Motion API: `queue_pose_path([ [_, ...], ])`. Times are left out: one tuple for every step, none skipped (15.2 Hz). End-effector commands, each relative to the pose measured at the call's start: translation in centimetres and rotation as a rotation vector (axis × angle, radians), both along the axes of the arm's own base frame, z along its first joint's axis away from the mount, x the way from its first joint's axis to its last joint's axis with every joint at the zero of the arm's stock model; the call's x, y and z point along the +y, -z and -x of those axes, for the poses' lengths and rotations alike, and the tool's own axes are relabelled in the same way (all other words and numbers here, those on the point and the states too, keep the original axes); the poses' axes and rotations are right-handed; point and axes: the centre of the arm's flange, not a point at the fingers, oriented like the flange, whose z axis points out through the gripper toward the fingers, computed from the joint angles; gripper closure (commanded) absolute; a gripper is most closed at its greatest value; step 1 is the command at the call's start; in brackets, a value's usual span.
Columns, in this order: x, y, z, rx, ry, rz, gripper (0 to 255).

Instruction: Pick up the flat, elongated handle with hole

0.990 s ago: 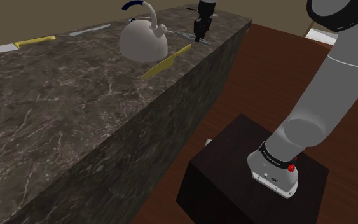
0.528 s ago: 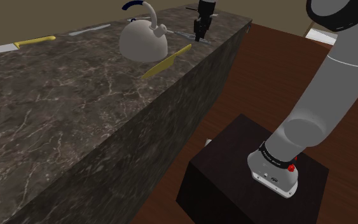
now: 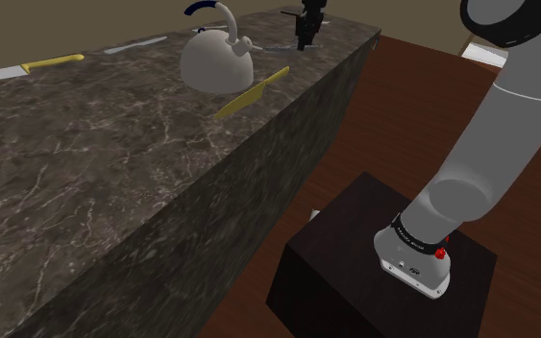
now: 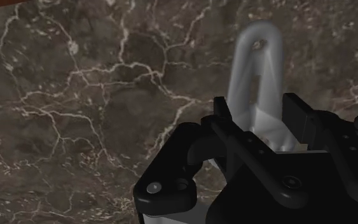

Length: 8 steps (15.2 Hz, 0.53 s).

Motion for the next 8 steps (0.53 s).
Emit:
queue_pose_path([
  [0.2, -1.1, 0.0, 0.0, 0.0, 0.0, 255],
  [0.2, -1.6, 0.0, 0.0, 0.0, 0.0, 255],
  [0.2, -2.1, 0.0, 0.0, 0.0, 0.0, 255],
  [0.2, -2.6, 0.0, 0.0, 0.0, 0.0, 255],
  [0.2, -3.2, 0.0, 0.0, 0.0, 0.0, 255],
  [0.2, -3.7, 0.0, 0.0, 0.0, 0.0, 255],
  [0.2, -3.8, 0.0, 0.0, 0.0, 0.0, 255],
  [0.2, -3.8, 0.0, 0.0, 0.0, 0.0, 255],
])
